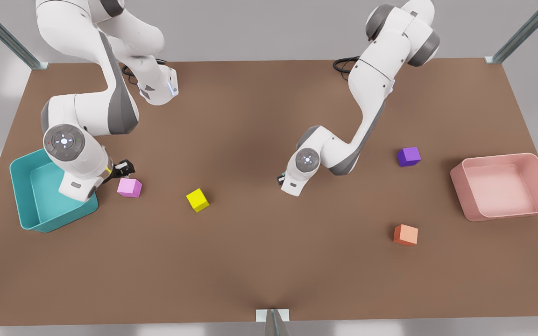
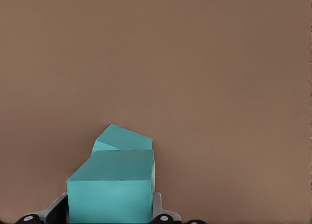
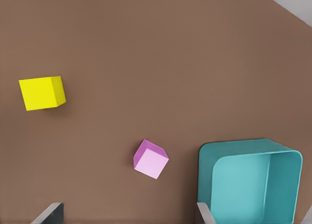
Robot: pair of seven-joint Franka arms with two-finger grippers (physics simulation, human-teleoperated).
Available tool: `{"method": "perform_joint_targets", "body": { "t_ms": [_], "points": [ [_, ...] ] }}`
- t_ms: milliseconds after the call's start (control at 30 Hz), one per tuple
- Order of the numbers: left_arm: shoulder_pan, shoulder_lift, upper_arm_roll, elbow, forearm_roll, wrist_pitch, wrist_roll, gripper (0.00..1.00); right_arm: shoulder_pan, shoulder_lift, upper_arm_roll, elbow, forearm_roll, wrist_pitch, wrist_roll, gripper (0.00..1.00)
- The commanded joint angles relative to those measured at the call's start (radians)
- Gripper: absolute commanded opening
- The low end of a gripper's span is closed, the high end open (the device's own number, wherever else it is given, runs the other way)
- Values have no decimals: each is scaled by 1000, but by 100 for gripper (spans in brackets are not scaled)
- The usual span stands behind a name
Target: Stack the two blue cubes on top of each other
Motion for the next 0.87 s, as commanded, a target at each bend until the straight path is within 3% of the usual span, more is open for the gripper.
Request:
{"method": "perform_joint_targets", "body": {
  "t_ms": [0,133,367,433,500,533,567,633,833],
  "points": [
    [0,-1,0,1,3,13,-9,100,-1,-1,0,0,2,0,21,100],
    [8,-9,0,5,3,3,-9,100,2,1,0,-1,3,0,21,100],
    [140,-114,0,83,2,-226,19,100,1,5,0,-1,3,2,21,100],
    [330,-128,4,254,9,-606,518,100,4,4,-1,5,0,0,21,100],
    [423,-144,3,376,109,-821,824,100,28,7,0,46,-14,-1,27,100],
    [437,-205,7,346,112,-824,991,100,41,10,2,66,-52,-3,19,100],
    [401,-366,95,120,103,-680,1097,100,45,45,2,125,-50,-32,19,100],
    [356,-417,126,186,106,-829,1106,100,45,56,2,138,-41,-41,21,100],
    [356,-414,127,195,78,-843,1105,100,62,60,2,126,-50,-44,25,100]
  ]
}}
